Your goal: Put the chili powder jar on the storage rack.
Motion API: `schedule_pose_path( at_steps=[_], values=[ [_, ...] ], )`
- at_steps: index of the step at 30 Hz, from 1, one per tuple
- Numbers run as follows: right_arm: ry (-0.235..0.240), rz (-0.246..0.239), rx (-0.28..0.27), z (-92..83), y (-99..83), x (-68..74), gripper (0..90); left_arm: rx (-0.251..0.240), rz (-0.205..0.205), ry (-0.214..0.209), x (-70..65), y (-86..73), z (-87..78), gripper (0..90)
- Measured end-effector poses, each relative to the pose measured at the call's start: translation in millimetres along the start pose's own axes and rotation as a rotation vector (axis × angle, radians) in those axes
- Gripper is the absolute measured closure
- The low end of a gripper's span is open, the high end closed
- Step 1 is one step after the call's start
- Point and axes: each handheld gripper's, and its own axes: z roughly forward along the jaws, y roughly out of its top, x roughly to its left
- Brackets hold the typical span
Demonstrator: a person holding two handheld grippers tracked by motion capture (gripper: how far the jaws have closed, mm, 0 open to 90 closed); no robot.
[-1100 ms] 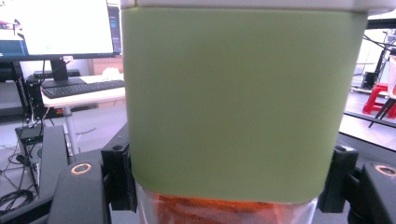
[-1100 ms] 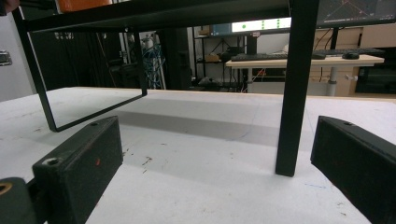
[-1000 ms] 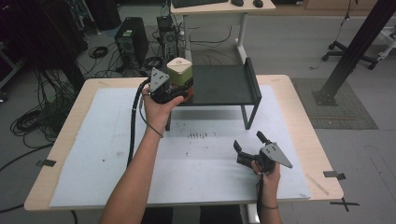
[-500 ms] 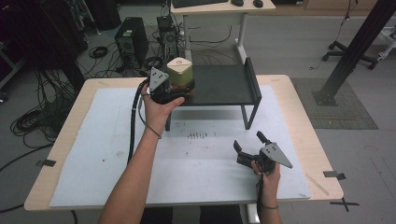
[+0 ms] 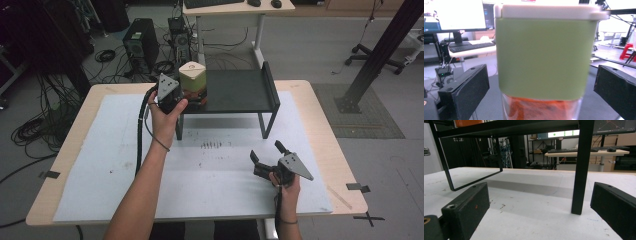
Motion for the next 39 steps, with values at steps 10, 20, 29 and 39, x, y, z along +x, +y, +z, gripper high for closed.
schedule_pose_path(
  at_steps=[10, 20, 29, 39],
  values=[
    [-0.001, -0.002, -0.003, -0.3, -0.1, 0.1, 2.1, 0.003, 0.031, 0.009, 0.5, -1.5, -25.1, 0.5],
    [0.000, -0.007, 0.002, -0.2, 0.0, 0.5, 2.1, -0.008, 0.019, 0.021, 1.6, -6.8, -54.5, 0.2],
    [0.003, -0.012, 0.007, 0.2, 0.1, 0.7, 2.1, -0.015, 0.013, 0.024, 0.8, -16.5, -84.1, 0.2],
    [0.005, -0.010, 0.012, 0.5, 0.2, 0.7, 2.2, -0.030, -0.018, 0.037, 2.0, -36.3, -116.3, 0.2]
  ],
)
